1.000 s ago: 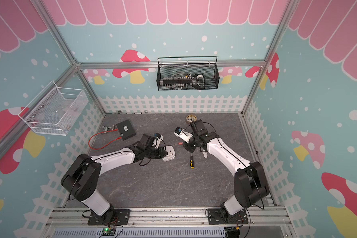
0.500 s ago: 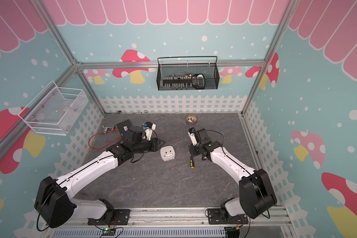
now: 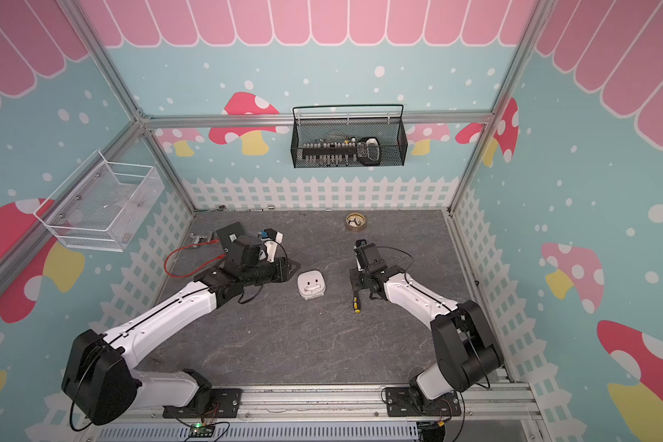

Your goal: Remove the battery from the alarm

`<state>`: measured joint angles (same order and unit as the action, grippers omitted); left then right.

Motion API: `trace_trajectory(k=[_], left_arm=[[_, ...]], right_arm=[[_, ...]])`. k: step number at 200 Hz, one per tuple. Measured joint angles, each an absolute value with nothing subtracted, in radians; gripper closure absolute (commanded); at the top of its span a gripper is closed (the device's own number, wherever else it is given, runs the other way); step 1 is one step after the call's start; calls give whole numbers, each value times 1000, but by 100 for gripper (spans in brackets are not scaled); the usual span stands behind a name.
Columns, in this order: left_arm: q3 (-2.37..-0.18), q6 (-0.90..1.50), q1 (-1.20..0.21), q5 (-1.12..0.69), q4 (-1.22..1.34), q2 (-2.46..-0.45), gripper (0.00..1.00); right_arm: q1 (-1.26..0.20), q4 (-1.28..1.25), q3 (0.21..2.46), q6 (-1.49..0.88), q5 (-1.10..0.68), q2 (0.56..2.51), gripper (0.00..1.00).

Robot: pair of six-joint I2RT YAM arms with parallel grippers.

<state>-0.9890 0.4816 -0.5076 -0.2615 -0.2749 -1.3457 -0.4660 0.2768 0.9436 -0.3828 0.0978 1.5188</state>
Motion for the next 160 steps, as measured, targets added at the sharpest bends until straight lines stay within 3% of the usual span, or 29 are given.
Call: trace_trajectory(k=[160], left_arm=[[-959,474,-475,-270,-273,-1347,61]], right_arm=[[-572,250,1099,-465,121,1797,88]])
